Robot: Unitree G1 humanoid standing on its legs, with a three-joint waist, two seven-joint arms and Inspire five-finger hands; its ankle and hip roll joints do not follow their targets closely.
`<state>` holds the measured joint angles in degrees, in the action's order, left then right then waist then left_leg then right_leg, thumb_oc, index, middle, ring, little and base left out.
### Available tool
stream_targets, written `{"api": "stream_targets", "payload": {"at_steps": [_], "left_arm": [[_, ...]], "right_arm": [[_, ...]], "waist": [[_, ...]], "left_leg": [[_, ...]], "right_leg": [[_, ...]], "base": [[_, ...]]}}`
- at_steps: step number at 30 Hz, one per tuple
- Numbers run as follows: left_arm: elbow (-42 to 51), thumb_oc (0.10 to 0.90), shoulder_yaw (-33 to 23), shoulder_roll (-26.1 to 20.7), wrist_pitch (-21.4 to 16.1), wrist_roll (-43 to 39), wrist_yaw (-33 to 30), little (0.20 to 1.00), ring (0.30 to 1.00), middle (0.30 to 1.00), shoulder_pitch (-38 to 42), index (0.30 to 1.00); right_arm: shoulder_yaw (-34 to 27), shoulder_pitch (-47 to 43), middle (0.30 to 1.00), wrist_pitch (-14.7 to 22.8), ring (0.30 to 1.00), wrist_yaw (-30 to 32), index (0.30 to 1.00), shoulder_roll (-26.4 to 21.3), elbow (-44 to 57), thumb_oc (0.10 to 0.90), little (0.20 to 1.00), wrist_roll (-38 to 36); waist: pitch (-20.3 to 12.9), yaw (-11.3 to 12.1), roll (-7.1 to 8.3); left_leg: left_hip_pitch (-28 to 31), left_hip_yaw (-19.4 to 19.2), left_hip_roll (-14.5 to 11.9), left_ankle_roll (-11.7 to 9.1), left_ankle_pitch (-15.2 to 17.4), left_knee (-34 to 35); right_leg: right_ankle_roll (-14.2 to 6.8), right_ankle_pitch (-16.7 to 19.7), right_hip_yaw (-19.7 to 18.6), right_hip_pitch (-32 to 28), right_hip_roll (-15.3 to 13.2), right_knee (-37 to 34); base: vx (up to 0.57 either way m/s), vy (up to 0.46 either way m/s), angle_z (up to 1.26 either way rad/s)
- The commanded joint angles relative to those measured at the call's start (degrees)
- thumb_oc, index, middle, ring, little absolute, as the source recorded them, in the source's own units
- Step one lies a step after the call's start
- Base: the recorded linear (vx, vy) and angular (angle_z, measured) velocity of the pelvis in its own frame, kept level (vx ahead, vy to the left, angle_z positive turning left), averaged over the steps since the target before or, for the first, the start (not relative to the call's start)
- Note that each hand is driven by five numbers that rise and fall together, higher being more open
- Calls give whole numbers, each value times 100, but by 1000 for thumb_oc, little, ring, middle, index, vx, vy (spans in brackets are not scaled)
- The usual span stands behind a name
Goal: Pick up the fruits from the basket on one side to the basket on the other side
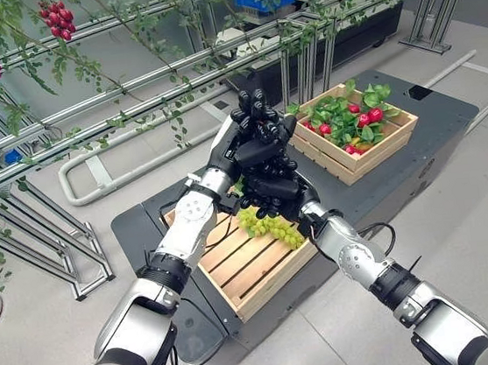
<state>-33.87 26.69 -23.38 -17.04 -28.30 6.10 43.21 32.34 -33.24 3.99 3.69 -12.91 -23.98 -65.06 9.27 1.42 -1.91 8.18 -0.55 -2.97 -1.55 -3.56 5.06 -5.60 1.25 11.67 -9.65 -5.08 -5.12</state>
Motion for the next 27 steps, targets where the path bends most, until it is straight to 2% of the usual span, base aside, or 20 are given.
{"api": "stream_targets", "payload": {"at_steps": [1,12,18,27], "left_arm": [[-892,800,-152,-28,-137,-25,-278,900,900,900,350,900],[-984,800,-251,-58,-41,-34,-418,900,900,900,298,900],[-1025,800,-304,-134,-173,-2,-543,900,900,900,257,900],[-1002,800,-457,-277,-258,13,-635,900,900,900,179,900]], "right_arm": [[-686,-617,300,1121,300,-703,300,565,368,400,300,100],[-732,-578,300,1133,300,-627,300,544,338,400,300,153],[-771,-548,300,1145,300,-605,300,472,329,400,300,145],[-1055,-425,300,1354,300,-542,300,283,360,400,300,92]], "waist": [[-774,18,158],[-759,0,149],[-754,-11,148],[-764,-34,156]], "left_leg": [[144,-41,82,77,695,-6],[158,-54,79,81,698,-6],[158,-62,76,74,696,-6],[163,-91,60,68,704,-6]], "right_leg": [[260,-342,-179,-91,-149,12],[261,-334,-196,-94,-144,12],[258,-326,-207,-89,-144,12],[255,-324,-210,-95,-138,12]], "base": [[0,0,0],[0,0,0],[0,0,0],[0,0,0]]}}
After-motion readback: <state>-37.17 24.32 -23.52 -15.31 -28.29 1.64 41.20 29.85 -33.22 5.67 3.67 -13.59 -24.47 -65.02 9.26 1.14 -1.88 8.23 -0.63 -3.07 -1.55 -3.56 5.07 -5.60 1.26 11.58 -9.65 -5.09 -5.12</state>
